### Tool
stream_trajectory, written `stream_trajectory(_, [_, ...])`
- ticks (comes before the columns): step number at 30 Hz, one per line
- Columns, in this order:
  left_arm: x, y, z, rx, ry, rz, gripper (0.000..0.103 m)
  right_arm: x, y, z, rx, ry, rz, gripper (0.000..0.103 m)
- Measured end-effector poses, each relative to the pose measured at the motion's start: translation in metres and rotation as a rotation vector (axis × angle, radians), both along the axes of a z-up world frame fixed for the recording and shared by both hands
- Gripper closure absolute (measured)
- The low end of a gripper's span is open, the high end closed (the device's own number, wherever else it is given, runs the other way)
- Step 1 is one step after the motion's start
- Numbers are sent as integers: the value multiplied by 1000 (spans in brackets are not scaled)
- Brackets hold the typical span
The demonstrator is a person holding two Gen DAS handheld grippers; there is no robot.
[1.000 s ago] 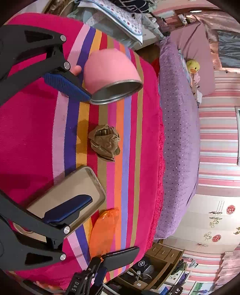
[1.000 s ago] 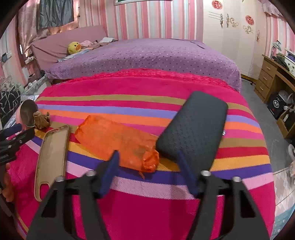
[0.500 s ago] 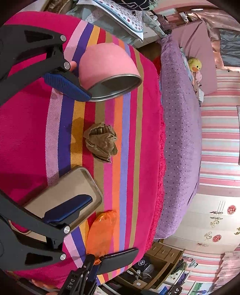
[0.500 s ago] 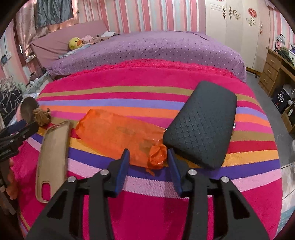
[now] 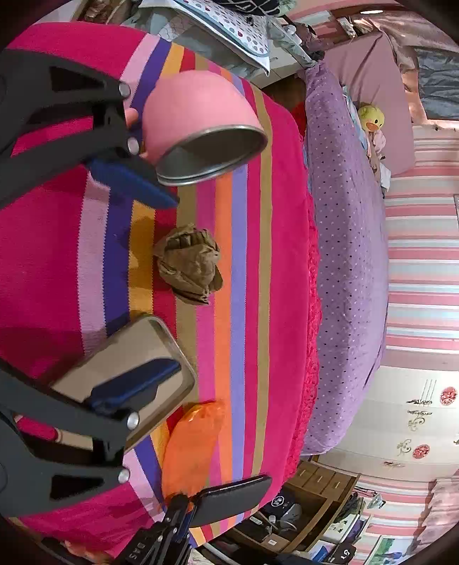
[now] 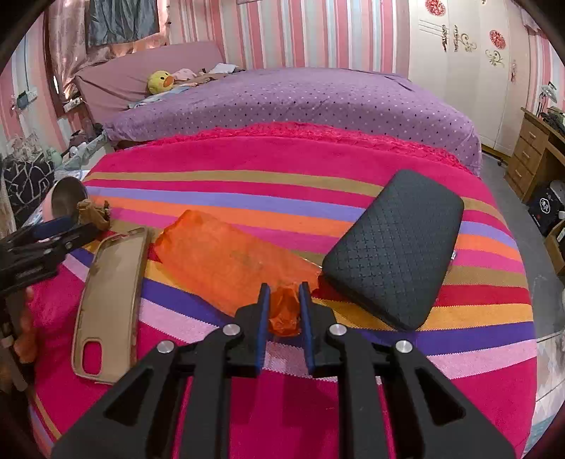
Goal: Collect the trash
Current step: 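Grasp the brown crumpled paper with the left gripper while the right gripper grasps the orange mesh bag, then lift the paper and mesh bag and carry them over the basket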
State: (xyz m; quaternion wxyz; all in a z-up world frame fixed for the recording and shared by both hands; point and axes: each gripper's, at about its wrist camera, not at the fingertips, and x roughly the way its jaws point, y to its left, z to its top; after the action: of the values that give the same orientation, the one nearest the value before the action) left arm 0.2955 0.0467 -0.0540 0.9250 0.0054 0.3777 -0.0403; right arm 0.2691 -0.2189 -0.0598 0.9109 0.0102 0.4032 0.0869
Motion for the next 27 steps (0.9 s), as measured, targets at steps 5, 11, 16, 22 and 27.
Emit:
stream_trajectory(5, [9, -2, -4, 0, 19, 3, 59, -2, -8, 2, 17, -9, -11, 86])
stream_trajectory(11, [5, -2, -1, -2, -3, 4, 101, -10, -19, 10, 38, -55, -23, 86])
stream_trajectory(16, [-7, -3, 5, 0, -30, 2, 103, -23, -24, 20, 44, -111, -31, 86])
stream_trajectory(22, [-26, -5, 13, 4, -58, 1, 103, -38, -32, 28, 45, -143, -37, 86])
stream_trajectory(27, [-27, -6, 13, 0, -66, 35, 94, -47, -50, 32, 69, -171, -67, 86])
